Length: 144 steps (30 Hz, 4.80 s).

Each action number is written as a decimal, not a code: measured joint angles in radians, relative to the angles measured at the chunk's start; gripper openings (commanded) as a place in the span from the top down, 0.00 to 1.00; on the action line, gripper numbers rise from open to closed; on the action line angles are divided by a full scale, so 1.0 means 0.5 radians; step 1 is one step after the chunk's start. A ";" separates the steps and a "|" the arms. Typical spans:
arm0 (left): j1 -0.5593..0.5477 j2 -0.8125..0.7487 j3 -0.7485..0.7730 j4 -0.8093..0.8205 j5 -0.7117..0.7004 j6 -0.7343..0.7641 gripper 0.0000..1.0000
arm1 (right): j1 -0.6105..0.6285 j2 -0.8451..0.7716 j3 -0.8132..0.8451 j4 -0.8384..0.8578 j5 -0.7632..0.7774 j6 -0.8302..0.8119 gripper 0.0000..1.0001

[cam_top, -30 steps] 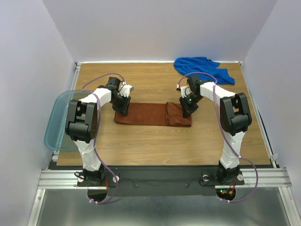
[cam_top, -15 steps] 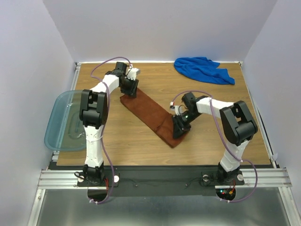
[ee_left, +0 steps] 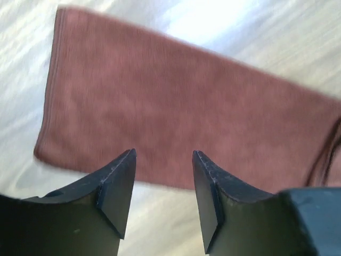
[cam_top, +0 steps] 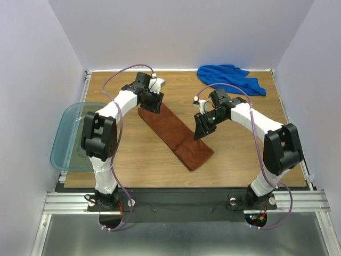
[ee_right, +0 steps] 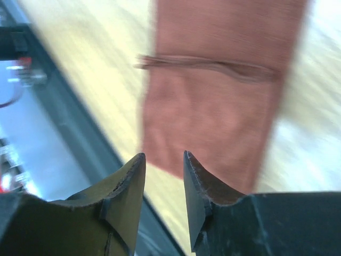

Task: Roll the towels
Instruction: Fold the towel, then roll the towel

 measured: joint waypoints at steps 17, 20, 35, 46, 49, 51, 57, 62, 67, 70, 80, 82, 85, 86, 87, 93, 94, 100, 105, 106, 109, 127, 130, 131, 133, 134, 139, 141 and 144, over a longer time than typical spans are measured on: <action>-0.018 0.266 0.010 -0.040 -0.343 -0.078 0.58 | -0.028 0.329 -0.203 0.059 0.273 -0.060 0.64; -0.029 0.430 0.246 -0.048 -0.341 -0.061 0.58 | -0.032 0.369 -0.220 0.117 0.171 0.005 0.64; -0.068 0.883 0.977 -0.051 -0.089 0.031 0.21 | 0.041 0.454 -0.286 0.369 -0.318 0.336 0.42; -0.013 -0.296 0.280 0.027 -0.101 0.155 0.01 | -0.058 -0.319 -0.098 0.251 0.062 0.188 0.00; 0.029 -0.868 0.054 0.187 -0.129 0.179 0.01 | -0.099 -0.484 -0.090 0.233 0.227 0.149 0.00; 0.056 -1.209 -0.105 0.314 -0.159 0.200 0.01 | -0.098 -0.551 -0.092 0.198 0.314 0.150 0.00; 0.057 -1.849 -0.469 0.439 -0.187 0.349 0.01 | -0.099 -0.710 -0.247 0.172 0.523 0.150 0.00; 0.034 -1.859 -0.610 0.246 -0.198 0.623 0.01 | -0.122 -0.845 -0.333 0.121 0.626 0.150 0.00; -0.182 -1.903 -1.041 0.095 -0.240 0.839 0.01 | -0.127 -0.847 -0.332 0.120 0.584 0.145 0.00; -0.330 -2.048 -1.241 0.058 -0.262 0.947 0.01 | -0.127 -0.846 -0.332 0.134 0.533 0.127 0.00; -0.603 -2.421 -1.606 -0.031 -0.184 1.338 0.15 | -0.110 -0.345 -0.318 0.353 0.168 0.138 0.42; -0.681 -2.414 -1.693 0.031 -0.160 1.368 0.22 | -0.106 -0.205 -0.293 0.375 0.130 0.150 0.52; -0.830 -2.363 -1.789 0.134 -0.145 1.335 0.24 | -0.095 -0.037 -0.236 0.405 0.068 0.160 0.56; -0.910 -2.318 -1.810 0.175 -0.166 1.299 0.24 | -0.082 -0.008 -0.217 0.416 0.043 0.164 0.56; -0.973 -2.279 -1.821 0.213 -0.182 1.276 0.24 | -0.072 0.011 -0.199 0.423 0.014 0.166 0.56; -1.330 -2.049 -1.902 0.399 -0.261 1.228 0.22 | 0.114 0.121 -0.162 0.549 -0.145 0.248 0.56; -1.368 -2.023 -1.916 0.410 -0.277 1.228 0.21 | 0.151 0.163 -0.163 0.591 -0.155 0.266 0.56; -1.546 -1.704 -1.982 0.655 -0.434 1.215 0.15 | 0.204 0.442 -0.174 0.716 -0.172 0.294 0.56; -1.635 -1.522 -1.997 0.884 -0.530 1.215 0.19 | 0.187 0.533 -0.204 0.773 -0.253 0.320 0.55; -1.659 -1.472 -1.997 0.945 -0.562 1.218 0.20 | 0.188 0.536 -0.208 0.786 -0.267 0.323 0.55; -1.683 -1.345 -1.996 1.042 -0.608 1.218 0.26 | 0.182 0.552 -0.233 0.832 -0.317 0.346 0.55; -1.692 -1.107 -2.021 1.234 -0.669 1.381 0.59 | 0.177 0.587 -0.385 1.057 -0.514 0.453 0.47; -1.692 -1.099 -2.000 1.164 -0.624 1.380 0.68 | 0.178 0.570 -0.385 1.053 -0.520 0.459 0.35; -1.691 -1.091 -1.974 1.102 -0.592 1.383 0.69 | 0.180 0.540 -0.392 1.048 -0.499 0.460 0.30; -1.690 -1.073 -1.915 0.998 -0.533 1.391 0.69 | 0.187 0.473 -0.398 1.016 -0.475 0.441 0.20; -1.688 -1.069 -1.883 0.946 -0.494 1.390 0.69 | 0.189 0.442 -0.397 1.000 -0.465 0.435 0.20; -1.661 -1.065 -1.802 0.781 -0.359 1.363 0.70 | 0.174 0.237 -0.360 0.899 -0.314 0.347 0.23; -1.633 -1.044 -1.763 0.718 -0.305 1.348 0.71 | 0.164 0.187 -0.316 0.875 -0.262 0.315 0.28; -1.579 -1.029 -1.711 0.639 -0.228 1.334 0.72 | 0.162 0.191 -0.291 0.874 -0.246 0.282 0.29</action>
